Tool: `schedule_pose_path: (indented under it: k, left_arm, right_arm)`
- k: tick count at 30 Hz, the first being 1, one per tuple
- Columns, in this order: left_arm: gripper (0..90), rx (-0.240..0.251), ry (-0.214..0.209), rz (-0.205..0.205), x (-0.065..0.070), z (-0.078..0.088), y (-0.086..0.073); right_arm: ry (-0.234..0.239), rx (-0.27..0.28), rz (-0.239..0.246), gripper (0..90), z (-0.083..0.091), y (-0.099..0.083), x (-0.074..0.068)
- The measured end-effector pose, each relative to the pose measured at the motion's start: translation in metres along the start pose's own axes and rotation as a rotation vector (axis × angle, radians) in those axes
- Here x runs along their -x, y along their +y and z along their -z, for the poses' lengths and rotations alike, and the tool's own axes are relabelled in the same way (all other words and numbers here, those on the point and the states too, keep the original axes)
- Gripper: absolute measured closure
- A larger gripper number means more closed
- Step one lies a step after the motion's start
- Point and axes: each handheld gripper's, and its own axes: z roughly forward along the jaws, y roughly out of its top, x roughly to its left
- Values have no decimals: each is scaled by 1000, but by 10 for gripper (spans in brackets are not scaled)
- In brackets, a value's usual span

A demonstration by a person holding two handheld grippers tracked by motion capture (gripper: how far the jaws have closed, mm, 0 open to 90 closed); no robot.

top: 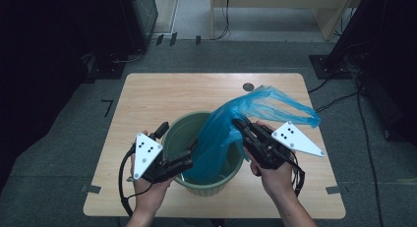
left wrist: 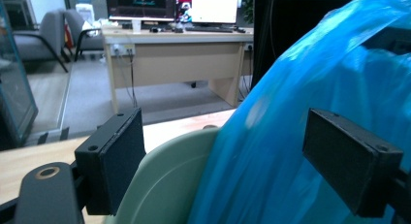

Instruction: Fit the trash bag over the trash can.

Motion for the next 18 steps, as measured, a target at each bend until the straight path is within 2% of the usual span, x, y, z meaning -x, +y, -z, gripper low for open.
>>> schedule_pose_path:
  k: [3, 6, 8, 9, 12, 14, 18]
  left_arm:
    - [153, 6, 0, -2, 4, -4, 2]
    - [158, -2, 13, -22, 10, -8, 5]
    - [243, 4, 20, -34, 14, -10, 7]
    - [244, 7, 19, -40, 15, -11, 8]
    - [271, 12, -13, -54, 20, -14, 12]
    - [302, 17, -19, -58, 22, -14, 13]
    - [369, 26, -74, -75, 30, -15, 15]
  right_arm:
    - [4, -1, 7, 859, 0, 0, -2]
    - [14, 0, 13, 858, 1, 1, -4]
    - [21, 1, 13, 857, 1, 2, -5]
    - [28, 5, 13, 857, 1, 2, -8]
    - [44, 7, 18, 856, 1, 3, -12]
    - [51, 9, 22, 856, 1, 3, -14]
    - [79, 19, 21, 853, 3, 6, -21]
